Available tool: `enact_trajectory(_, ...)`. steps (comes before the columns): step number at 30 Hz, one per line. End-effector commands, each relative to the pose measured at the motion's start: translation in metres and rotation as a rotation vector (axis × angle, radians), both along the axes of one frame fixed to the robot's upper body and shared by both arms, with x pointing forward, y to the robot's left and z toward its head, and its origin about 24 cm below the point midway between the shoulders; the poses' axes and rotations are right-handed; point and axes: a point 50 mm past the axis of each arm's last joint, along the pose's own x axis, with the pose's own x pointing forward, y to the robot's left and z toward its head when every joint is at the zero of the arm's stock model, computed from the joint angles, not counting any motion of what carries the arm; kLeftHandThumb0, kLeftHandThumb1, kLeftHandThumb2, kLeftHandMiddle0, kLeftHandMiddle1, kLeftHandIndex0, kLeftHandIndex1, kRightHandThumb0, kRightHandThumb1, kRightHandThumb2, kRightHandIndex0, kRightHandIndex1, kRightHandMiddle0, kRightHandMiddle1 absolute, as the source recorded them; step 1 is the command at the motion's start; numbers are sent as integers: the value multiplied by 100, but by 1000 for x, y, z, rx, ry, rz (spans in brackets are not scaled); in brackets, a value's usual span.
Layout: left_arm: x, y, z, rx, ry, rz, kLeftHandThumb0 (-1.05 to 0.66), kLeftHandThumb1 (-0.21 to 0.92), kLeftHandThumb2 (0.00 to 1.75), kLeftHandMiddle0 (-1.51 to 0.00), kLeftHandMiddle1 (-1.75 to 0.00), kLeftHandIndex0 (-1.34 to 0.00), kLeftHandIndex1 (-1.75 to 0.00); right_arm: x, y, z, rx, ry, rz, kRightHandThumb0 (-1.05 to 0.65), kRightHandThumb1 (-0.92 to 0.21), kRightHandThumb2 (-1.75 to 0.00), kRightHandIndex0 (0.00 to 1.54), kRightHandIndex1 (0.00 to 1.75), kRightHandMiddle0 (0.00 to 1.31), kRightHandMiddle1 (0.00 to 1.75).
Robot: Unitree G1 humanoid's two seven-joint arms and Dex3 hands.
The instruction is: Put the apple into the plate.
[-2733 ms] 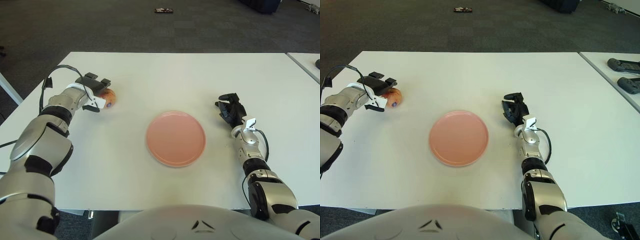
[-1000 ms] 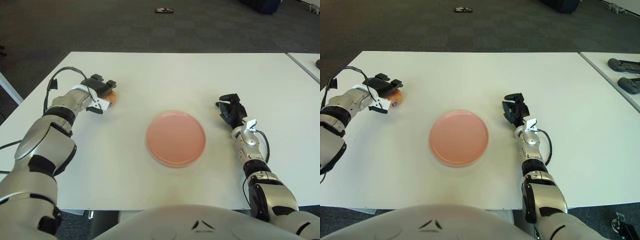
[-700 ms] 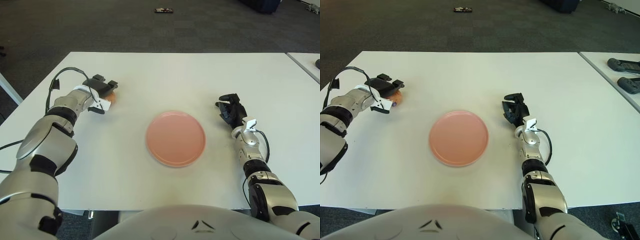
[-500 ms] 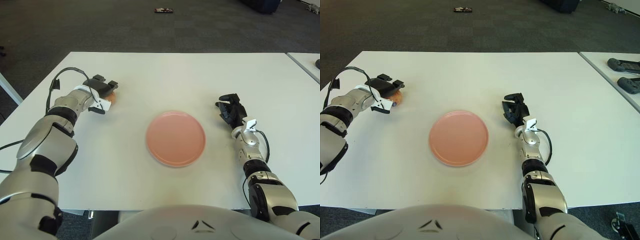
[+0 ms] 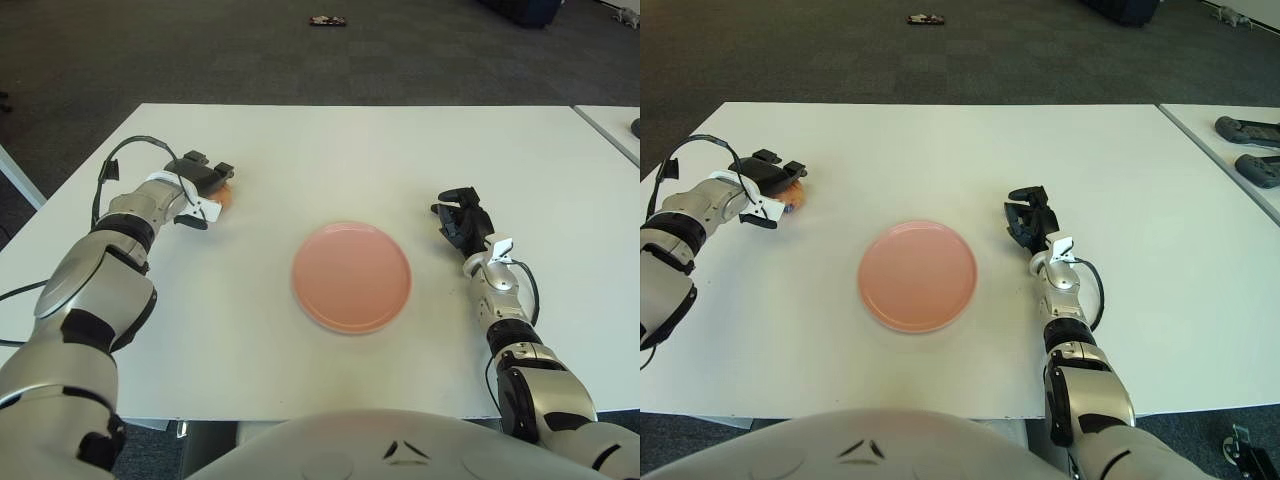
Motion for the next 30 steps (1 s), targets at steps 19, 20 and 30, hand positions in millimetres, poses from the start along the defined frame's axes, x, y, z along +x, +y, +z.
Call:
enact_trajectory(19, 1, 4, 3, -5, -3, 44, -50, 11, 100, 0, -61, 0, -75, -21, 0, -30, 20, 155, -13, -35, -92, -47, 34, 123, 25, 169)
enact_trajectory(20, 2, 5, 3, -2, -7, 47, -50, 11, 100, 0, -61, 0, -75, -21, -1, -30, 20, 155, -13, -35, -92, -47, 34, 123, 25, 169)
enact_trajectory(30, 2, 7, 6, 25, -13, 40, -46, 12, 103, 0, -62, 0, -79, -20, -1, -30, 20, 156, -14, -35, -92, -47, 34, 123, 25, 169)
